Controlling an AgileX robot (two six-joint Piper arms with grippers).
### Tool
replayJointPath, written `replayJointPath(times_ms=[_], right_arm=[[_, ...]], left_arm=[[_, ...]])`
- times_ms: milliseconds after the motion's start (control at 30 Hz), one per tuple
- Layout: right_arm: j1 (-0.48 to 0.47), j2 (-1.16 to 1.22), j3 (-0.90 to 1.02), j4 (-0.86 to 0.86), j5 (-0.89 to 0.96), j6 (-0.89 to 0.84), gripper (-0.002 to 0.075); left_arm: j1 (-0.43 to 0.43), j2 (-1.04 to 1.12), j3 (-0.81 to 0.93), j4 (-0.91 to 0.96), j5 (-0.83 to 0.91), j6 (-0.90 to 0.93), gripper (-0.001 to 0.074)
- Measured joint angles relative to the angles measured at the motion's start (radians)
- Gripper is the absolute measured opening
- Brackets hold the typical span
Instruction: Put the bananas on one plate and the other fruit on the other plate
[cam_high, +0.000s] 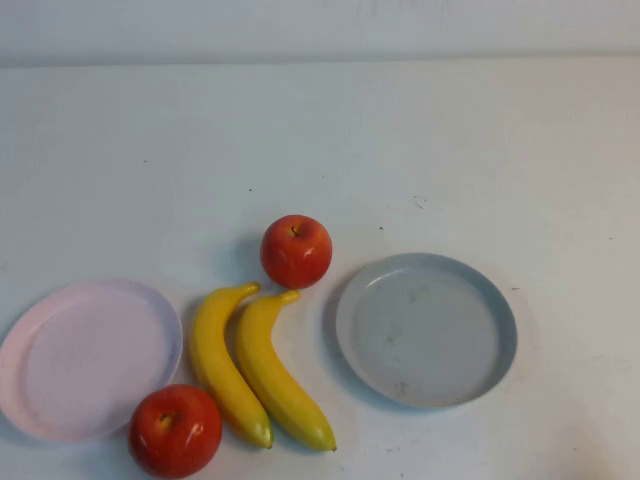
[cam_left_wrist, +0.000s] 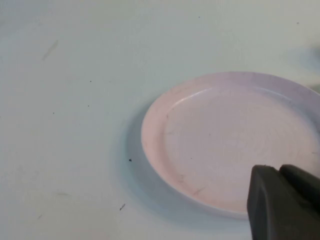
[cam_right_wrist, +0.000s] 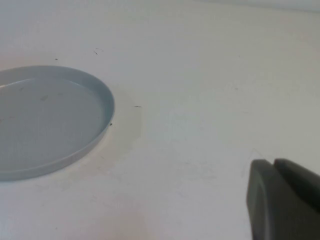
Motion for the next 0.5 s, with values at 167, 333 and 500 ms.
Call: replayJointPath(times_ms=[167, 333, 500], right_arm=[[0.0, 0.0, 0.0, 0.0, 0.0, 0.0, -0.0015], [0.0, 0.0, 0.0, 0.0, 0.0, 0.0, -0.0015], [0.0, 0.0, 0.0, 0.0, 0.0, 0.0, -0.0016]], left_arm=[[0.0, 0.0, 0.0, 0.0, 0.0, 0.0, -0.0002], [0.0, 0.0, 0.0, 0.0, 0.0, 0.0, -0.0002], [0.0, 0.0, 0.0, -0.044, -0.022, 0.0, -0.0002]])
